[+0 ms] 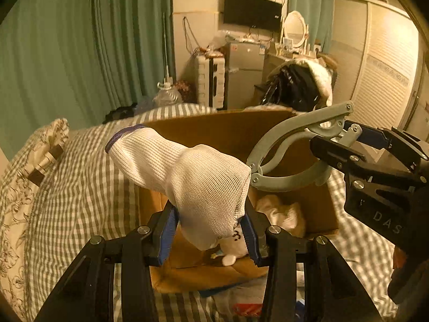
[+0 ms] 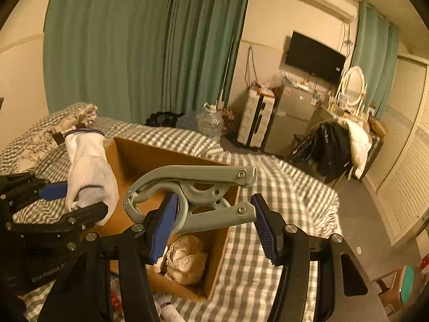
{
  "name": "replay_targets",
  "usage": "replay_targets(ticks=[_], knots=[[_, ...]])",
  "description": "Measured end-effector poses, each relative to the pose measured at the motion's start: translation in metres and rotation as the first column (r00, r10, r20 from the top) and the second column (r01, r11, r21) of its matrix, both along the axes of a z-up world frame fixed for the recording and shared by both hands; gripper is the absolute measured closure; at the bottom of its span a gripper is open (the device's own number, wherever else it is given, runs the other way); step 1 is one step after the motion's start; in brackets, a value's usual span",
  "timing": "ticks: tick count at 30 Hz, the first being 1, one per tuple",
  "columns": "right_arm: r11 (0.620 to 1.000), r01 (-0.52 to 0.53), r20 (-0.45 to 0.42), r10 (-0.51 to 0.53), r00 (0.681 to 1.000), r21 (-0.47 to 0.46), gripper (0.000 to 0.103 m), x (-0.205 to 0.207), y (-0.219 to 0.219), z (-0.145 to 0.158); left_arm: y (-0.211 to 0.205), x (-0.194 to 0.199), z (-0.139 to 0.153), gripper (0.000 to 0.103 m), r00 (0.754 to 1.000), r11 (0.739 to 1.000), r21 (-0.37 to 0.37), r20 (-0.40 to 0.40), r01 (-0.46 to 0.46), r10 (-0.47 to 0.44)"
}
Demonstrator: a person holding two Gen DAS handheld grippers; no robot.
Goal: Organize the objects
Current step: 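Carry the sock and clip over the box and release both, then grasp the blue tissue pack with the right gripper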
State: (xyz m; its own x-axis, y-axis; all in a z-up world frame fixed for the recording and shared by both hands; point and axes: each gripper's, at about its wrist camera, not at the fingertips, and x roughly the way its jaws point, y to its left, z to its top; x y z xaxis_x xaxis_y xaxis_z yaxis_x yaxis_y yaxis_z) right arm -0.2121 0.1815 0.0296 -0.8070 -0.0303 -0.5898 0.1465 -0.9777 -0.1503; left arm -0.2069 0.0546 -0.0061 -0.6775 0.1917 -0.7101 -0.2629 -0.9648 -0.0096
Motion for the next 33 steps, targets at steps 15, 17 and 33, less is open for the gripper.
replay_targets(ticks=[15,17,33], knots=[[0.996,0.030,-0.022,-0.032,0.999,-0.086,0.023,0.046,0.023,0.008,-0.009,0.065,0.022,0.011,0.997,1.000,-0.023,-0.072,-0.019,0.018],[0.996,0.035,-0.031,-0.038,0.999,-0.080,0.022,0.067,0.027,0.019,-0.014,0.084,0.032,0.007,0.995,0.999,-0.022,-0.098,-0.029,0.027],[0.999,0.031,-0.095,-0.027,0.995,0.037,0.008,0.207,0.005,0.052,-0.058,0.190,0.028,0.000,0.973,0.985,-0.021,-0.161,-0.169,0.164]])
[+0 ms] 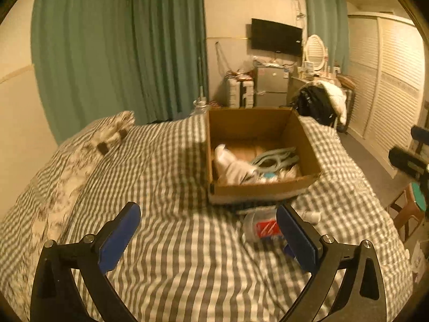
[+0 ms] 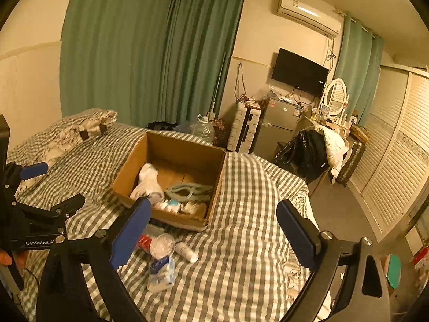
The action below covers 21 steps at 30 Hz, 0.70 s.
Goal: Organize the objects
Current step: 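Grasp the blue tissue pack with the right gripper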
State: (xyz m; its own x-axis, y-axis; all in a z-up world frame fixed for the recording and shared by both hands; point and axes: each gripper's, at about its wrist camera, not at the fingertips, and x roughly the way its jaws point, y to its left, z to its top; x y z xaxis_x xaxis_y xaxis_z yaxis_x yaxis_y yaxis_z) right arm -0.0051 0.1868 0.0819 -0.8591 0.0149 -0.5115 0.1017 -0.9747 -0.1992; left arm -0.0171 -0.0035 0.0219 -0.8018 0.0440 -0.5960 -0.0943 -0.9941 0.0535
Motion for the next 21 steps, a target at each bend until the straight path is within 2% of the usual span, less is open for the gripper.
replay_targets(ticks=[3,6,11,14,18,21], knots=[[1.000,-0.013,0.048,0.013,0.999,0.017,0.007,0.002,-0.009,-0.027,-0.002,0.007,-0.019,0.000,1.000,1.000,-0.009,0.013,-0.027,0.027],[0.999,-0.024,0.144,0.017,0.989,0.046,0.007,-0.004,-0.020,-0.070,-0.006,0.008,-0.039,0.000,0.998,0.999,-0.003,0.051,-0.044,0.044],[0.998,-0.047,0.304,0.035,0.952,0.032,0.007,-0.018,-0.032,-0.136,-0.013,0.003,-0.059,0.000,0.994,0.999,0.004,0.094,-0.054,0.053],[0.993,-0.057,0.370,0.016,0.929,0.102,0.008,-0.026,-0.045,-0.167,-0.015,-0.001,-0.065,0.000,0.992,0.998,0.016,0.116,-0.060,0.058],[0.983,-0.076,0.433,-0.003,0.901,0.167,0.008,-0.033,-0.052,-0.192,-0.019,-0.005,-0.071,0.000,0.989,0.997,0.029,0.134,-0.065,0.061],[0.980,-0.076,0.454,-0.015,0.891,0.182,0.017,-0.038,-0.052,-0.200,-0.023,-0.007,-0.075,0.000,0.986,0.996,0.048,0.153,-0.070,0.062]])
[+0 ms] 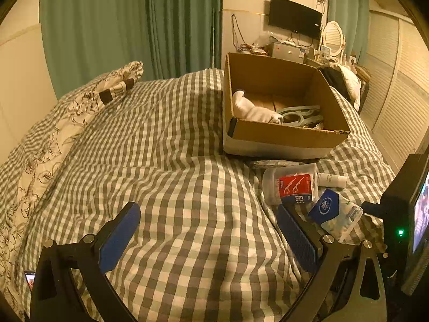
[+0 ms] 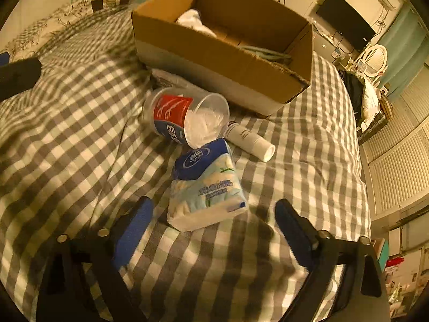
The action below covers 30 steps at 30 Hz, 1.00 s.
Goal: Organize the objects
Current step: 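Grasp the blue tissue pack with the right gripper, then grasp the clear cup of cotton swabs with the left gripper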
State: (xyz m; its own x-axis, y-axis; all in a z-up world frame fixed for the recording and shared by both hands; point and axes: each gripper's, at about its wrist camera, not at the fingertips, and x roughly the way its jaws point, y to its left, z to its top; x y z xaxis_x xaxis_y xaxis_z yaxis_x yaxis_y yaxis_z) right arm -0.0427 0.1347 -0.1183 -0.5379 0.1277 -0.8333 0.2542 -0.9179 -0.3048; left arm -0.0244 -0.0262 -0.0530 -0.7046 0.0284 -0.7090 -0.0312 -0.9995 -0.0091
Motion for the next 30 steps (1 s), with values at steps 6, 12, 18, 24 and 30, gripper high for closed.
replay_targets(ticks=[6,12,18,24,30], knots=[[0.999,-0.001,0.001,0.001,1.000,0.041,0.048,0.001,-0.004,-0.005,-0.007,-0.002,-0.004,0.000,1.000,0.999,0.032,0.024,-0.012,0.011],[1.000,-0.005,-0.065,0.005,0.998,-0.002,0.052,0.009,-0.002,0.017,-0.005,-0.001,-0.005,0.000,0.999,0.999,0.031,0.036,-0.016,0.015],[0.998,-0.006,-0.141,-0.003,0.990,-0.066,0.052,0.015,0.010,0.053,0.010,-0.005,-0.002,0.000,0.999,1.000,0.010,0.040,-0.015,0.015],[0.996,0.030,-0.201,-0.047,0.979,-0.089,0.052,0.006,0.038,0.079,0.047,-0.024,-0.006,0.000,0.997,1.000,0.015,0.076,-0.007,0.006],[0.991,0.056,-0.215,-0.081,0.973,-0.120,0.052,-0.004,0.067,0.081,0.095,-0.046,-0.022,0.000,0.992,0.999,-0.001,0.121,0.035,-0.034]])
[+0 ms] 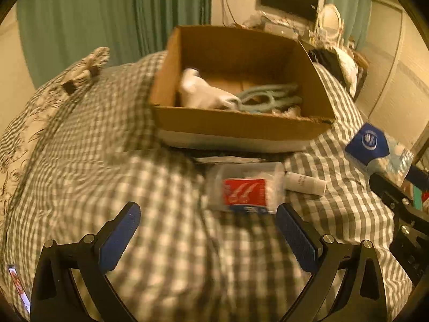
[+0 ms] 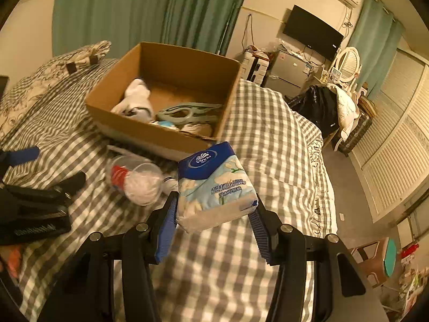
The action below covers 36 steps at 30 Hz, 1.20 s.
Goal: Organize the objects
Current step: 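Grasp the clear cup of cotton swabs with the left gripper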
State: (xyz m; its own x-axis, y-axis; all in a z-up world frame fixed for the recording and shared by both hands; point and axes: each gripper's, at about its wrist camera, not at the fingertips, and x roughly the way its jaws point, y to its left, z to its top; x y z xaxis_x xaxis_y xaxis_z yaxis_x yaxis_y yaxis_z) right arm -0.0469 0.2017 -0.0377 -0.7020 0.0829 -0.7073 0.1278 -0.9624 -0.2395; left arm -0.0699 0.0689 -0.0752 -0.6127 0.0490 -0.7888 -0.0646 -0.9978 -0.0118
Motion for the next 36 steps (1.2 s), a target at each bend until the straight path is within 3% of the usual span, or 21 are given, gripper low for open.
replay_targets(ticks=[8,12,18,36], knots=[[0.997,0.000,0.019,0.001,1.000,-0.077,0.052,-0.018,0.027,-0.014,0.040,-0.030,-0.032,0.000,0.997,0.999,-0.033,0.073,0.034,-0.032],[0.995,0.006,0.035,-0.002,0.999,-0.104,0.052,-0.026,0.037,-0.024,0.055,-0.034,-0.041,0.000,0.996,0.993,-0.105,0.075,0.060,-0.052],[0.990,0.008,0.049,-0.001,0.999,-0.139,0.052,-0.035,0.044,-0.035,0.060,-0.045,-0.056,0.000,0.993,0.989,-0.141,0.114,0.048,-0.032],[0.986,0.023,0.080,-0.009,0.997,-0.168,0.052,-0.041,0.048,-0.049,0.061,-0.063,-0.073,0.003,0.994,0.993,-0.115,0.112,0.025,-0.012]])
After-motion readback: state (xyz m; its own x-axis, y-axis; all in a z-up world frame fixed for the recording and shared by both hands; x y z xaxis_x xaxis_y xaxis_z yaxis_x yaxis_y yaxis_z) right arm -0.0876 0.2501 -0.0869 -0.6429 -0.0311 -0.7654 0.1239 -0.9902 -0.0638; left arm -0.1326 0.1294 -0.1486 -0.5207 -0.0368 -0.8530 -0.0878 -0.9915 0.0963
